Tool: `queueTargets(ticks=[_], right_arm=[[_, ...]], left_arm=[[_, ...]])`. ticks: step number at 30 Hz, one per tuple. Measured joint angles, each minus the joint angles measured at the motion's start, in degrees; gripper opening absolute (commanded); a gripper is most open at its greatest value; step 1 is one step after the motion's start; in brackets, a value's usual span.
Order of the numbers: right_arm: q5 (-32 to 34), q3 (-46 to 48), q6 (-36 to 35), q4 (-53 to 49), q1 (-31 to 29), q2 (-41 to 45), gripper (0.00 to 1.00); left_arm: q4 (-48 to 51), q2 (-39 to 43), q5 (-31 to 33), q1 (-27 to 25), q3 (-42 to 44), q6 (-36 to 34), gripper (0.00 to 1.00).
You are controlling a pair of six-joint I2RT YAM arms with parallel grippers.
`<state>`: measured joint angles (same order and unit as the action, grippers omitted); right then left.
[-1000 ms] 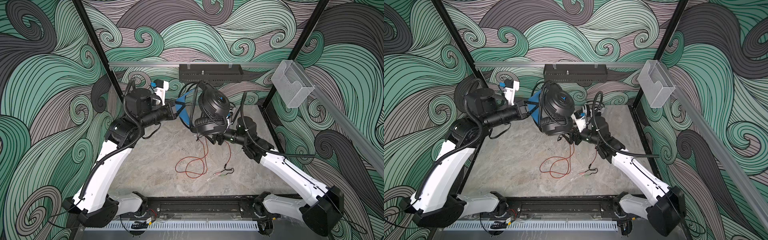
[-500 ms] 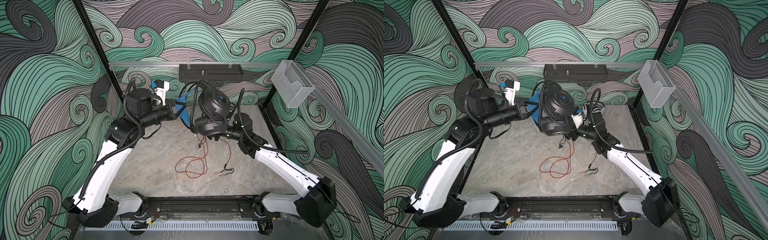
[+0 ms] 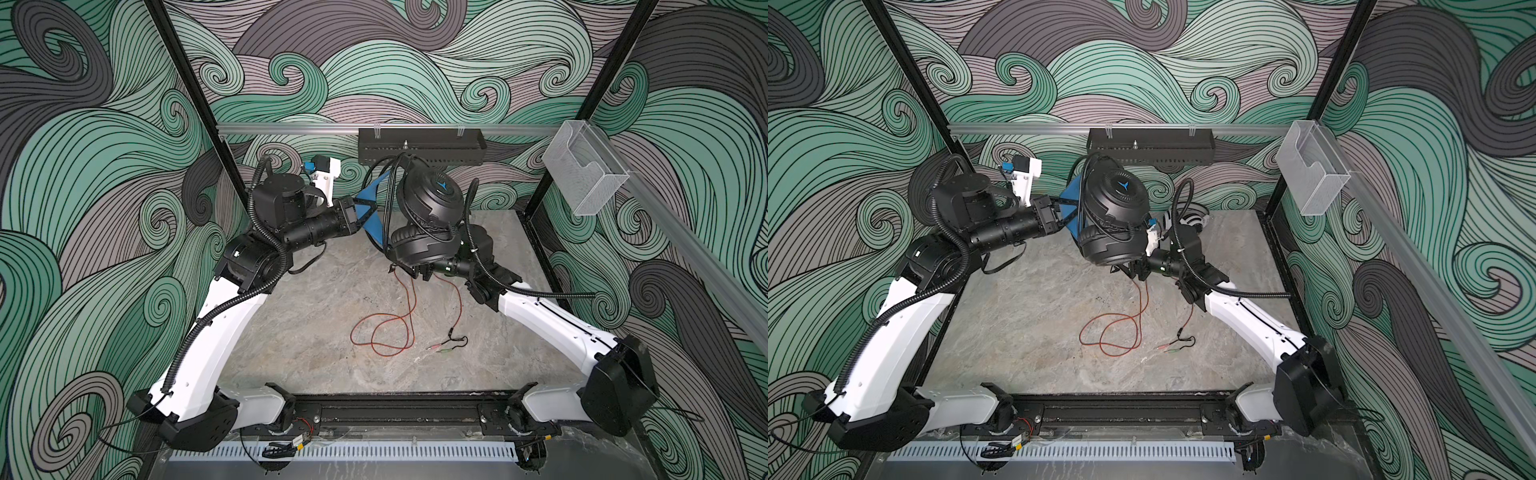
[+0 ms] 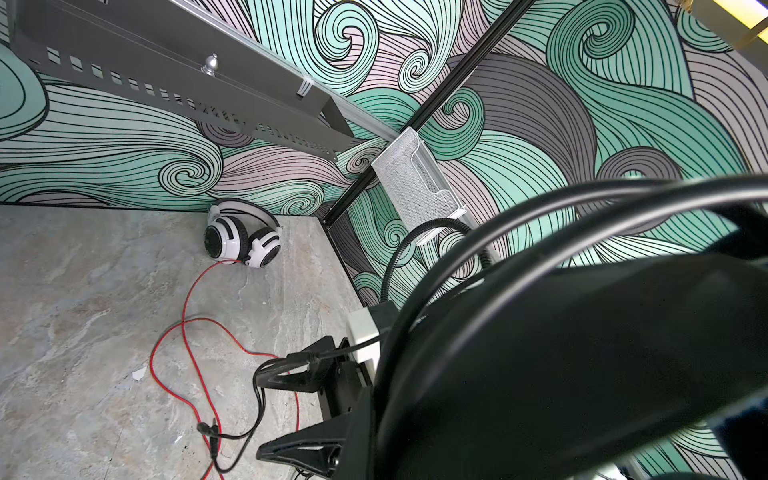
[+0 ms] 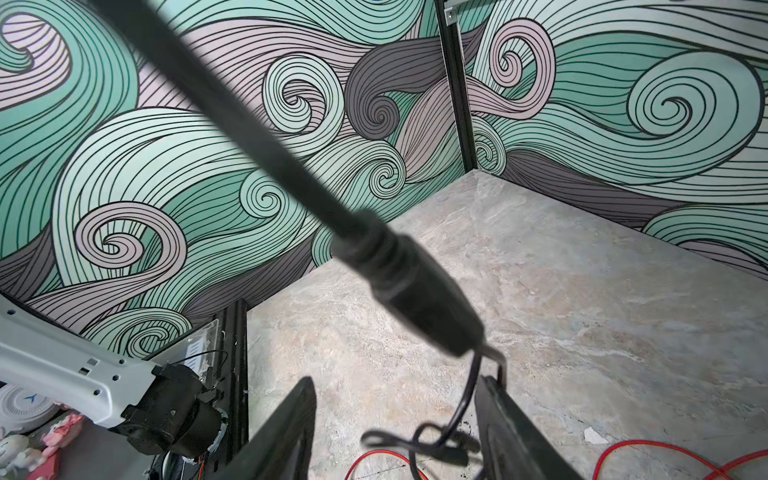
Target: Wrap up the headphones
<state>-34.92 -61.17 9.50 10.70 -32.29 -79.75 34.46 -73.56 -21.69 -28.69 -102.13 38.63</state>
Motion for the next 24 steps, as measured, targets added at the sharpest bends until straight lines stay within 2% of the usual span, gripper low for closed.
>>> queueTargets(ticks=[5,15,24], right_arm=[[0.68,0.66,-0.55,-1.57,0.00,0.85,0.65],[1.97,6.38,-5.03,-7.96,-1.11,12.37,0.72],[2.43,9.03,-4.81,-11.19,-1.22,15.76,0.74]], left_arm=[[-0.22,0.00,0.00,-0.02,0.00,0.02,0.00],[-0.24,-0.26,0.00,-0.02,-0.02,0.02,0.00],[-0.20,-1.99,0.00,0.00,-0.28,0.00,0.00]])
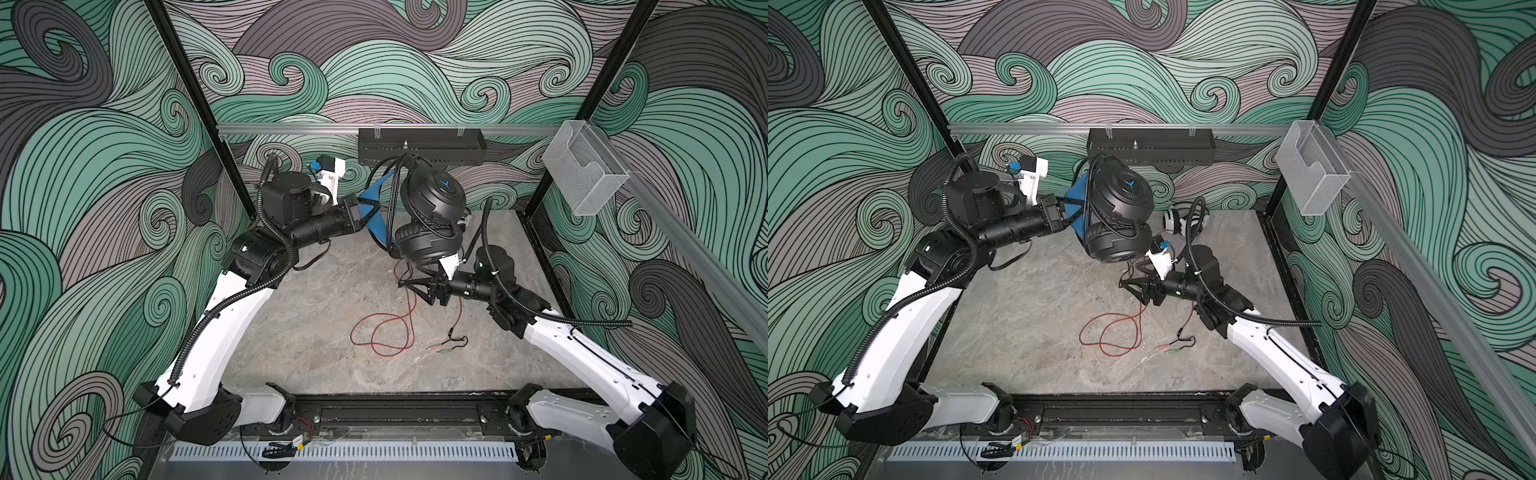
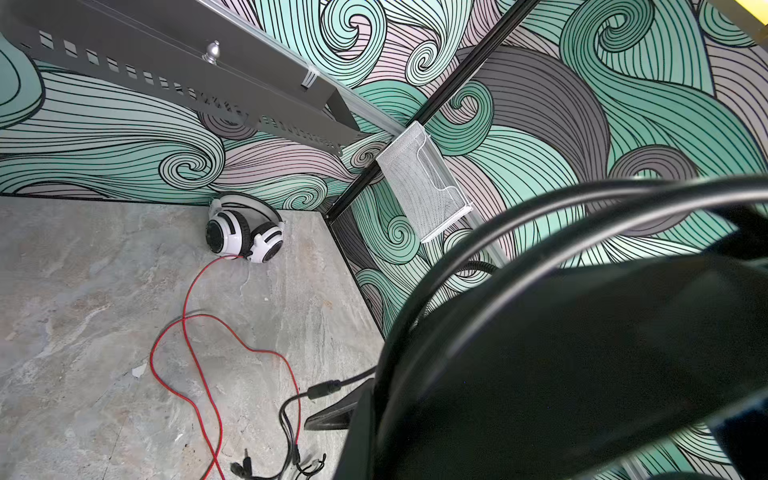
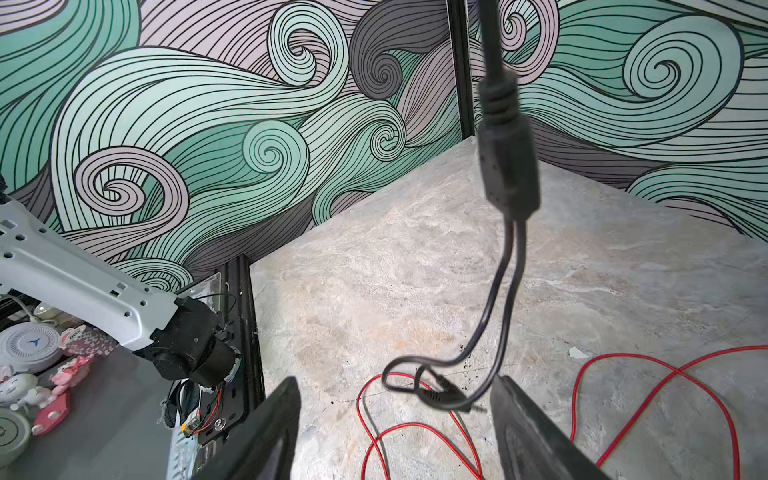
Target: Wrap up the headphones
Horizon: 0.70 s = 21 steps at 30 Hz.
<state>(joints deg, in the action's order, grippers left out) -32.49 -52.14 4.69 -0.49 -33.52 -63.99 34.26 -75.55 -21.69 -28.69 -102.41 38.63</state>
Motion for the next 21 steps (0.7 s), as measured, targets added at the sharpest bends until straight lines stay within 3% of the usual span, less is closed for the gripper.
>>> queueTargets(ticks=[11,21], right_arm=[[3.10,-0.57,5.88,0.57,0.00,-2.93,0.82],[5.77,-7.06,11.28,-1.07,0.33,-5.66,0.85]], left_arm=[[-0.02,-0.74,-0.02,-0.02,-1.55,0.00,0.00],[0.00,-0.90,-0.07,-0.02,-1.60,0.00,0.00]])
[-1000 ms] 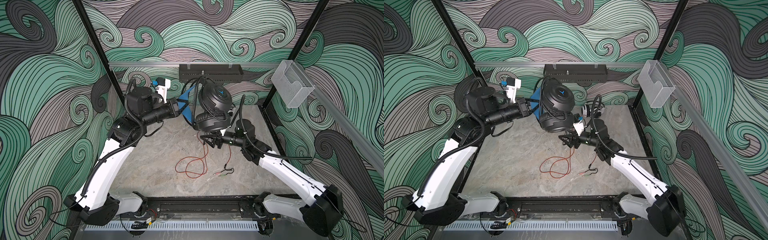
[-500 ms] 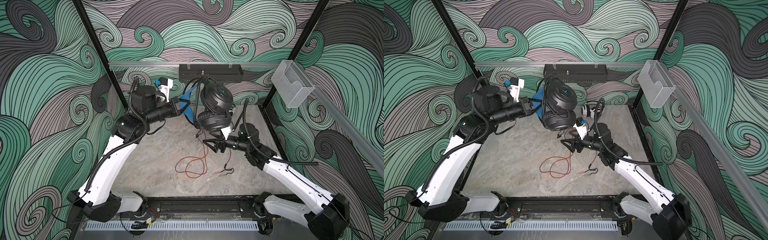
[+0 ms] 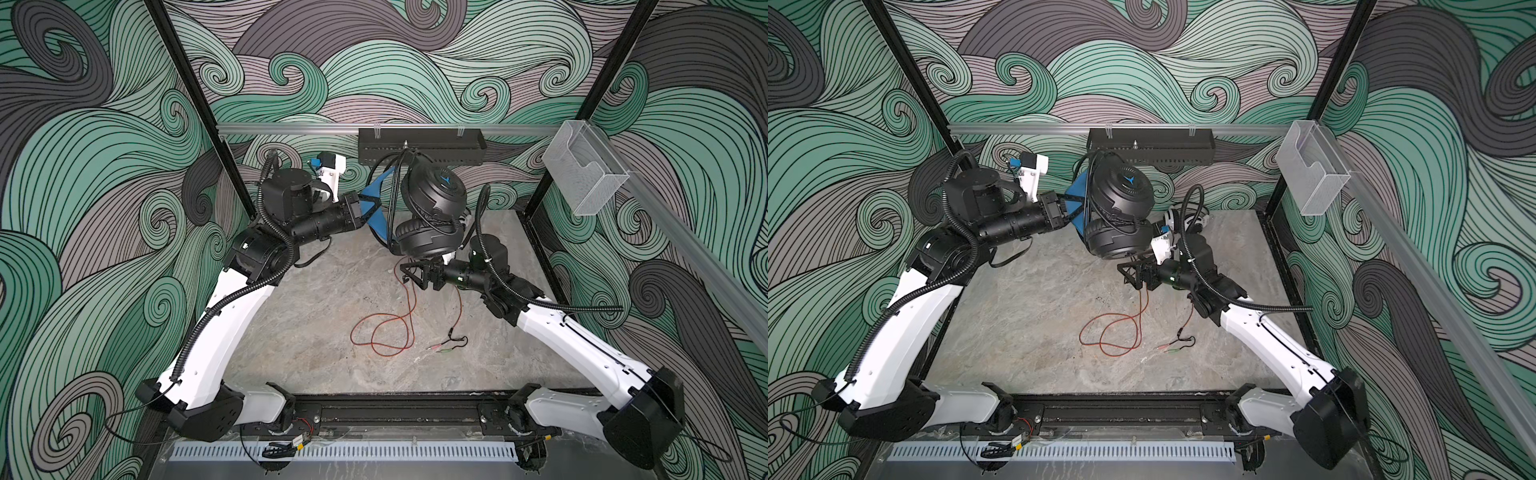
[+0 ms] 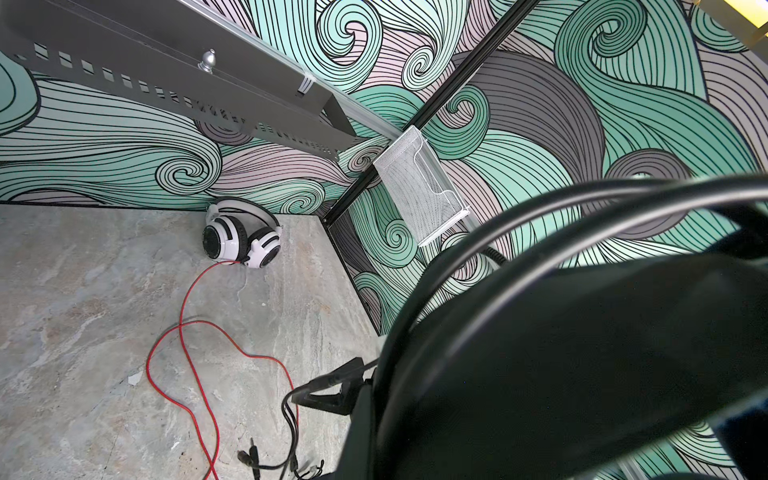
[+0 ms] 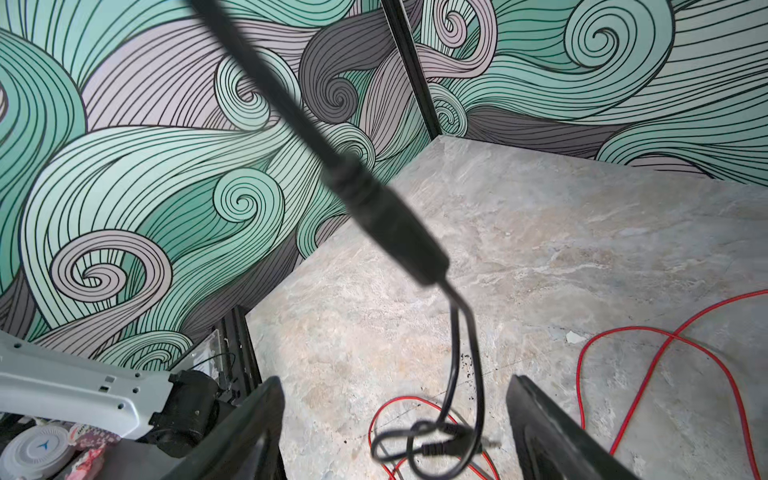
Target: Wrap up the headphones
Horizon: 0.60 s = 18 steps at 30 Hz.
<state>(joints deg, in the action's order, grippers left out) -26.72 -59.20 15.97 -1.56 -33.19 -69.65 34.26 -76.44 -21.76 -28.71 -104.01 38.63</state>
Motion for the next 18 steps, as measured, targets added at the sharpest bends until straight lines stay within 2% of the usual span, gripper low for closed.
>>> queueTargets(ticks=[7,14,18], right_arm=[[0.83,-0.61,1.03,0.11,0.04,-1.75,0.83],[-1.75,-0.33,1.40,4.83,0.07,-9.14,0.73],[-4.59,-0.48,2.29,8.66,0.11,-13.81,0.64]], left_arm=[[-0.02,0.02,-0.39,-0.07,0.00,0.02,0.00],[-0.02,0.04,-0.46,-0.52,0.00,0.31,0.00],[-0.02,0.04,-0.46,-0.68,0.00,0.70,0.00]])
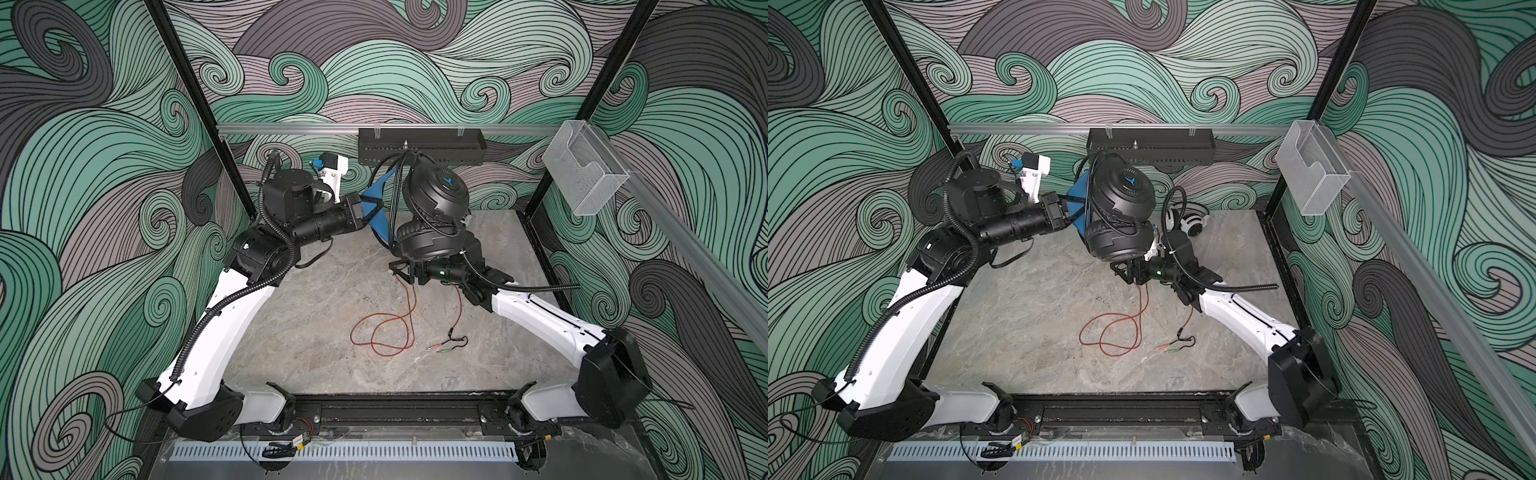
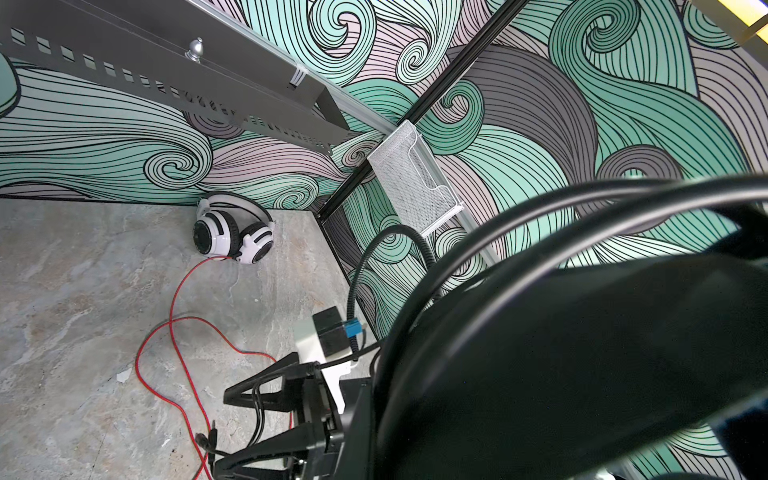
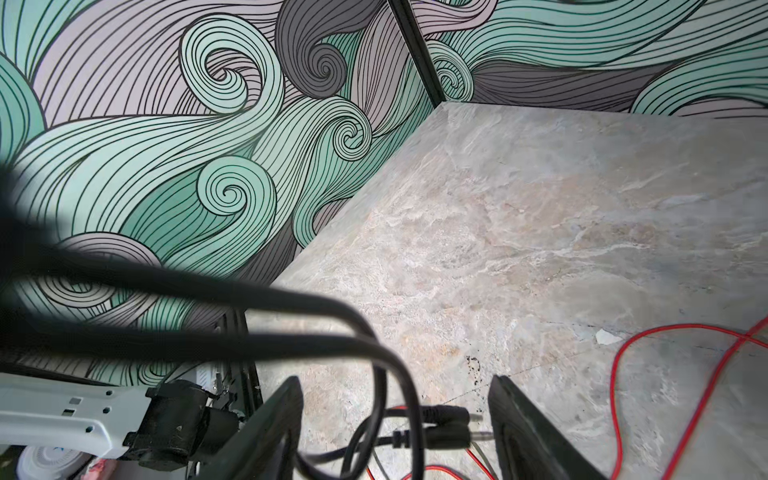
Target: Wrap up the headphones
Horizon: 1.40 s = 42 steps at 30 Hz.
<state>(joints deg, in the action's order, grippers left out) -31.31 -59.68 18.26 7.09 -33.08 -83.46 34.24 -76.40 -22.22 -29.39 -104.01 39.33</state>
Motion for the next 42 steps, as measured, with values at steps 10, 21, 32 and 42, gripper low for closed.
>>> queueTargets(ticks=[10,21,32,42], right_arm=[[-2.71,0.28,1.79,6.43,0.52,-2.43,0.48],[-3.17,6.54,0.02,6.86,0.63,1.66,0.16],[1.40,8.41,-6.51,-1.07,-0.81,8.33,0.00],[11.58,6.01,-15.43,-19.19,-6.99,13.55,0.00]], left_arm=[[-0.02,0.39,0.02,0.00,0.00,0.39,0.00],[-1.07,1.44,0.83,0.00,0.00,1.57,0.00],[-4.09,1.53,10.40,0.02,0.04,7.61,0.00],[0.66,-3.04,26.45,0.26,-2.82,8.28,0.00]])
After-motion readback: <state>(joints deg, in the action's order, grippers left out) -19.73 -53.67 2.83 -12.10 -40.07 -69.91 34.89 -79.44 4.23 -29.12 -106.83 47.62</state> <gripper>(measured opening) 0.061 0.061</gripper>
